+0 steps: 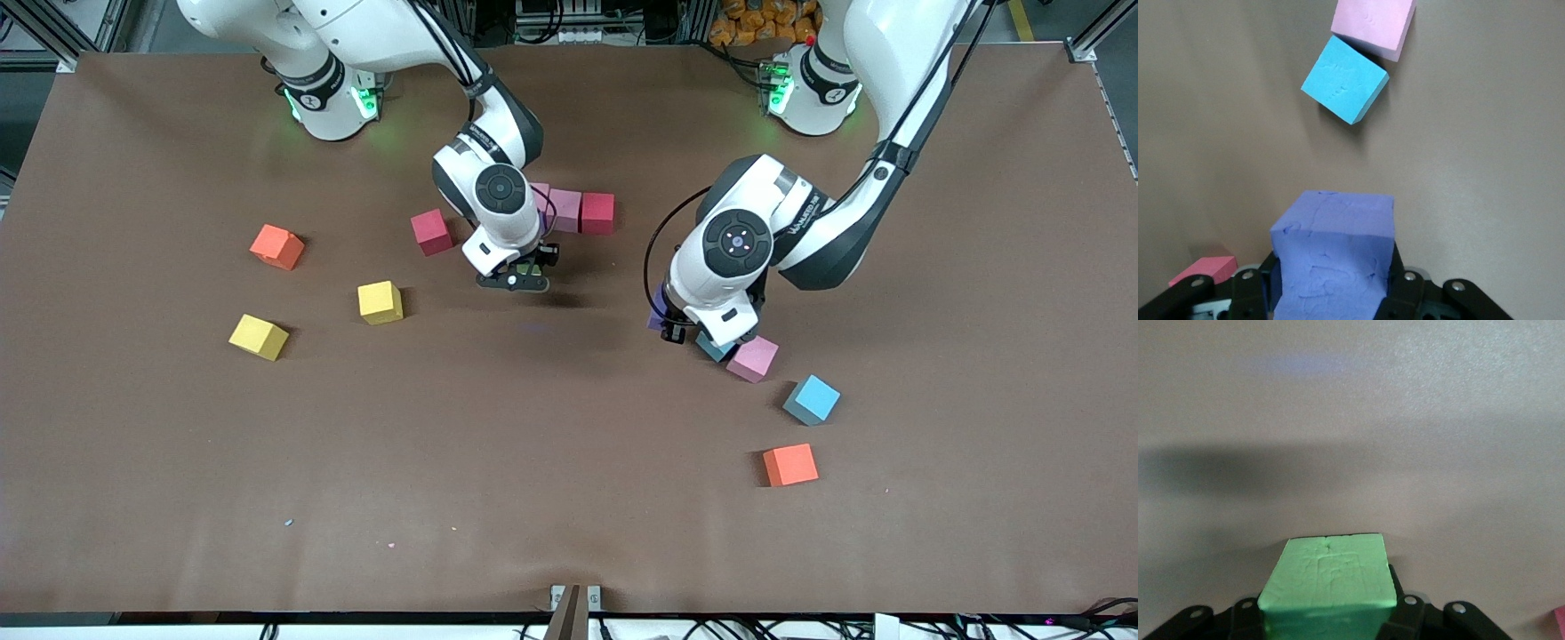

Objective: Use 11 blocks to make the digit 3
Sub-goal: 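Place the green cube below the purple cube while the left gripper approaches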

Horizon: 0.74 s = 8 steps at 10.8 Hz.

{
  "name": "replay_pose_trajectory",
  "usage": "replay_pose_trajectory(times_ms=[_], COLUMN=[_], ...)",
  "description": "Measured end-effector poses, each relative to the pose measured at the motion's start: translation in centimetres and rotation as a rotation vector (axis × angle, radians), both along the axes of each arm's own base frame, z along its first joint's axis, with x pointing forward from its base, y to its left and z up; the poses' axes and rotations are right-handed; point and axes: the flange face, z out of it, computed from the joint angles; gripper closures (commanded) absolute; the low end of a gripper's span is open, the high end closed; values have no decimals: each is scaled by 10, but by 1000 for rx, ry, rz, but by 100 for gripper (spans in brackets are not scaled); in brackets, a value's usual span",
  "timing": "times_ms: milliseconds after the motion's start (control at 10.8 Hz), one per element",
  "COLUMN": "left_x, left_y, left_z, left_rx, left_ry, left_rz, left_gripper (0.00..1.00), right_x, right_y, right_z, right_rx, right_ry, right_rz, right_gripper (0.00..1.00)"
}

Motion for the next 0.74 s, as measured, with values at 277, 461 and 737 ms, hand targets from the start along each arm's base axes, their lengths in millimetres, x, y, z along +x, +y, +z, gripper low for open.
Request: replay_pose_trajectory(times_ms=[277,461,737], left_x=[-4,-7,-8], left_y=[-7,-10,-11], left_z=[-3,-7,-13], left_rx=[8,16,18], left_ry=[7,15,24], left_rz=[29,57,78], left_gripper=[100,100,100], right_x=[1,4,29], right_y=[-1,1,-14], right_z=[0,7,62], right_rx=[0,9,23], right_ry=[-1,-11,-31], right_rz=[0,-1,-25], right_gripper=[0,0,0])
